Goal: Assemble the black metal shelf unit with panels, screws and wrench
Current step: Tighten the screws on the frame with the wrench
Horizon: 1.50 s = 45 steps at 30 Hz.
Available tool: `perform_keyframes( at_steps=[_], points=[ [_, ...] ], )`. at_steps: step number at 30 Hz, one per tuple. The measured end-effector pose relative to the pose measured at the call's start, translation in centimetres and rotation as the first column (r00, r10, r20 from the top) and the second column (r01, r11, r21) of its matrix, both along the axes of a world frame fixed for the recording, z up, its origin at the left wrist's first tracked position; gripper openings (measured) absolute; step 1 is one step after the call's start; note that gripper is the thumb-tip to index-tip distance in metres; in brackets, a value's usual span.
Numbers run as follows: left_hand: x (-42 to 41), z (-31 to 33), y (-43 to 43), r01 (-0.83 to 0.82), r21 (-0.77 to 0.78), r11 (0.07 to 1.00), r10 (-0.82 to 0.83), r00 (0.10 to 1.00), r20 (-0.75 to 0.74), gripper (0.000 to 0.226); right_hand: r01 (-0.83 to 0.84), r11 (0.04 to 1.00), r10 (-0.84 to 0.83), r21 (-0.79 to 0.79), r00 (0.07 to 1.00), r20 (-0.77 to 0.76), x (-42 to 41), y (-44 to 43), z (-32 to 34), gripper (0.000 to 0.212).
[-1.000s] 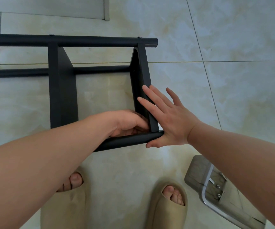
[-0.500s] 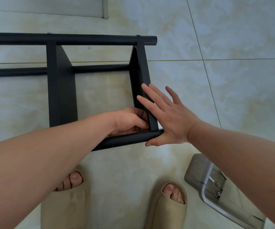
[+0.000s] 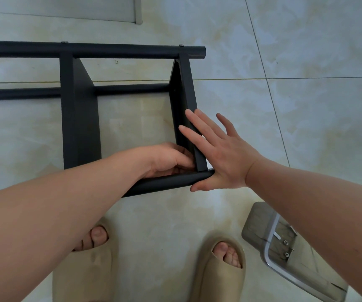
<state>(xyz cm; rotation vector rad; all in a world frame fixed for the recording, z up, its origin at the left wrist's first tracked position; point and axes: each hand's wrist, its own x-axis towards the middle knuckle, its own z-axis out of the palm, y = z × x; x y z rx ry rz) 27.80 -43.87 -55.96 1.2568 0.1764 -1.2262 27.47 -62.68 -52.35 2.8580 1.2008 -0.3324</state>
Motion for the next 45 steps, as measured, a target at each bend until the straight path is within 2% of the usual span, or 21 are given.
perform_keyframes(
  at_steps=[7,16,19,24,32,45],
  points=[
    [0.2,0.4,0.2,0.010,-0.024,1.000,-0.010,1.000,0.012,0.016,0.001,1.000,-0.001,0.004,1.000,0.008,0.0,0.0,-0.1,0.122],
    [-0.1,0.3,0.1,-0.001,-0.026,1.000,0.004,0.993,0.120,0.021,0.004,1.000,-0.004,0.000,1.000,0.005,0.0,0.0,0.0,0.122],
    [-0.1,0.2,0.2,-0.013,-0.036,0.999,0.017,0.994,0.106,0.028,0.003,1.000,-0.003,0.002,1.000,0.007,0.0,0.0,0.0,0.122],
    [-0.1,0.3,-0.1,-0.034,-0.043,0.999,0.035,0.999,0.019,0.012,0.001,1.000,-0.001,0.016,1.000,0.014,0.0,0.0,-0.1,0.121],
    [0.3,1.0,-0.3,-0.015,0.069,0.997,0.015,1.000,0.008,0.018,0.005,1.000,-0.005,0.024,1.000,0.009,0.0,0.0,-0.1,0.121],
    [-0.1,0.3,-0.3,-0.022,-0.025,0.999,0.021,0.998,-0.054,0.019,0.002,1.000,-0.003,0.030,1.000,0.018,0.0,-0.1,-0.2,0.121]
  ],
)
